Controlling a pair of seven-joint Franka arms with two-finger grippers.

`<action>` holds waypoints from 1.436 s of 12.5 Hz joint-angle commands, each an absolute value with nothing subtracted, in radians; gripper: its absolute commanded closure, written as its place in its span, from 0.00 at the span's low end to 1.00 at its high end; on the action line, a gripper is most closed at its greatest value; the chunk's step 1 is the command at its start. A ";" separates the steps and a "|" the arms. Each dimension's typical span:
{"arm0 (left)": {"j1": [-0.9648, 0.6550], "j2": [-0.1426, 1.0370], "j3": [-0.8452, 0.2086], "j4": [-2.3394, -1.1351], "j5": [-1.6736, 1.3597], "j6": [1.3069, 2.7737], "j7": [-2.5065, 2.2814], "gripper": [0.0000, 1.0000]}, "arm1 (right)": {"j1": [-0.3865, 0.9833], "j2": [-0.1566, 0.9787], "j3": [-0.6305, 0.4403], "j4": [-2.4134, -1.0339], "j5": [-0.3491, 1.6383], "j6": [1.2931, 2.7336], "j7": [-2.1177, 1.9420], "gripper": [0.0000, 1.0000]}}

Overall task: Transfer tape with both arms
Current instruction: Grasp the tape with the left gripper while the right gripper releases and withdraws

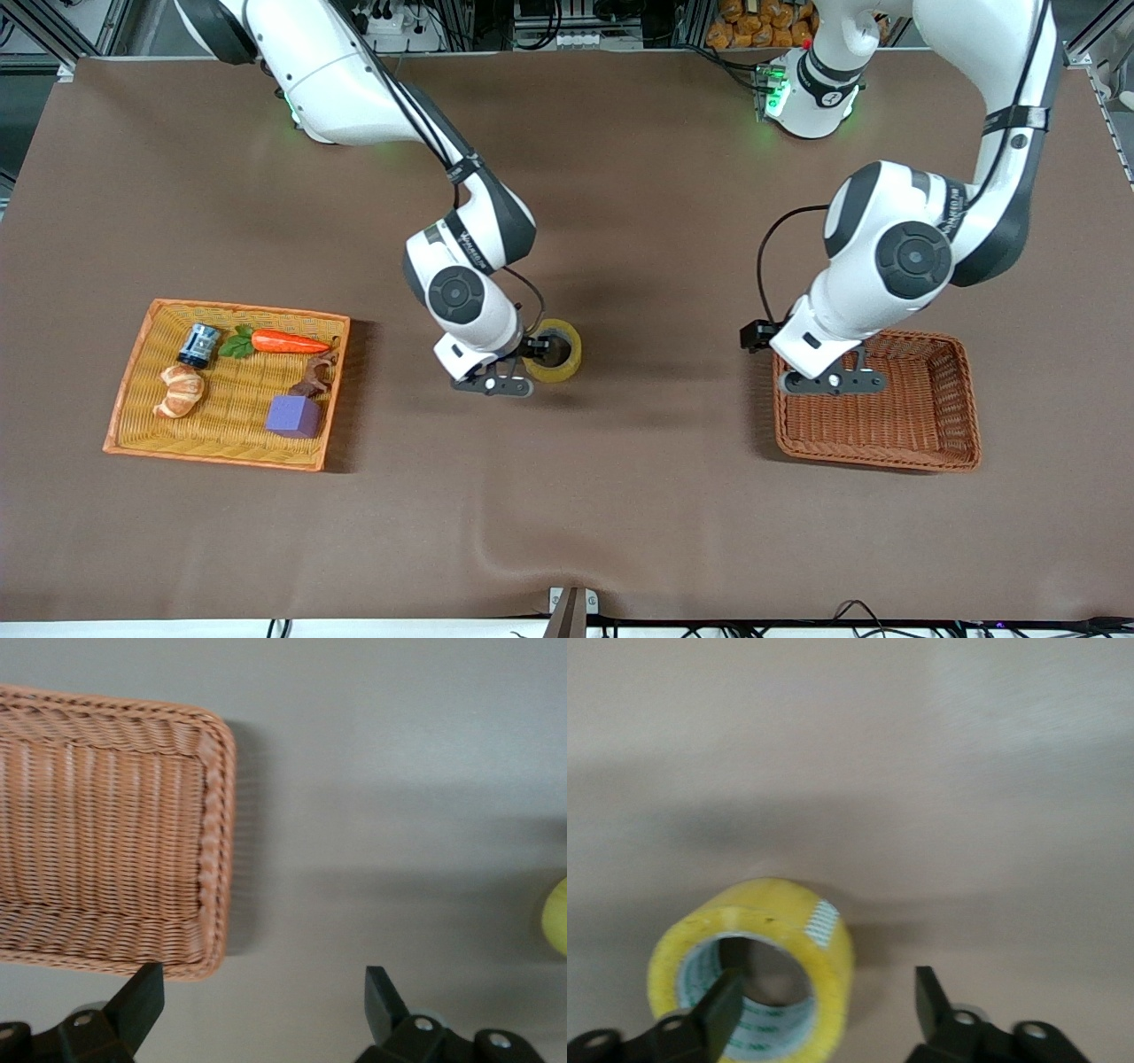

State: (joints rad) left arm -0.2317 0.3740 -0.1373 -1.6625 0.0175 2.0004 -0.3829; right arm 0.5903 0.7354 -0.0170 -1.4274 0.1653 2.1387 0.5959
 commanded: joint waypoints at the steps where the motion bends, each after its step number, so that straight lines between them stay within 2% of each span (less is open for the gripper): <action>1: -0.331 0.414 -0.144 -1.672 0.002 2.066 -0.539 0.00 | 0.487 0.643 -0.020 -1.425 0.123 1.998 0.452 0.00; 4: -0.431 0.497 -0.146 -1.635 0.000 2.188 -0.722 0.00 | 0.347 0.562 -0.020 -1.440 0.124 1.880 0.215 0.00; 8: -0.595 0.740 -0.138 -1.401 0.006 2.220 -0.972 0.00 | 0.189 0.410 -0.021 -1.517 0.124 1.792 0.011 0.00; 10: -0.621 0.784 -0.135 -1.390 0.006 2.293 -0.986 0.00 | 0.117 0.298 -0.023 -1.610 0.117 1.795 -0.032 0.00; 13: -0.637 0.834 -0.135 -1.390 0.008 2.362 -1.000 0.00 | -0.015 0.162 -0.023 -1.670 0.109 1.790 -0.203 0.00; 14: -0.644 0.842 -0.135 -1.391 0.008 2.371 -1.000 0.09 | -0.038 0.116 -0.029 -1.687 0.091 1.790 -0.237 0.00; 15: -0.649 0.854 -0.135 -1.391 0.011 2.373 -1.002 0.24 | -0.038 0.076 -0.052 -1.698 0.056 1.787 -0.253 0.00; 16: -0.653 0.856 -0.135 -1.394 0.012 2.373 -0.999 0.44 | -0.038 0.043 -0.064 -1.710 0.042 1.772 -0.256 0.00; 17: -0.653 0.865 -0.135 -1.394 0.011 2.373 -1.002 0.72 | -0.038 0.023 -0.074 -1.712 0.038 1.754 -0.255 0.00; 18: -0.658 0.868 -0.133 -1.393 0.012 2.375 -0.997 0.92 | -0.034 0.003 -0.083 -1.712 0.038 1.729 -0.241 0.00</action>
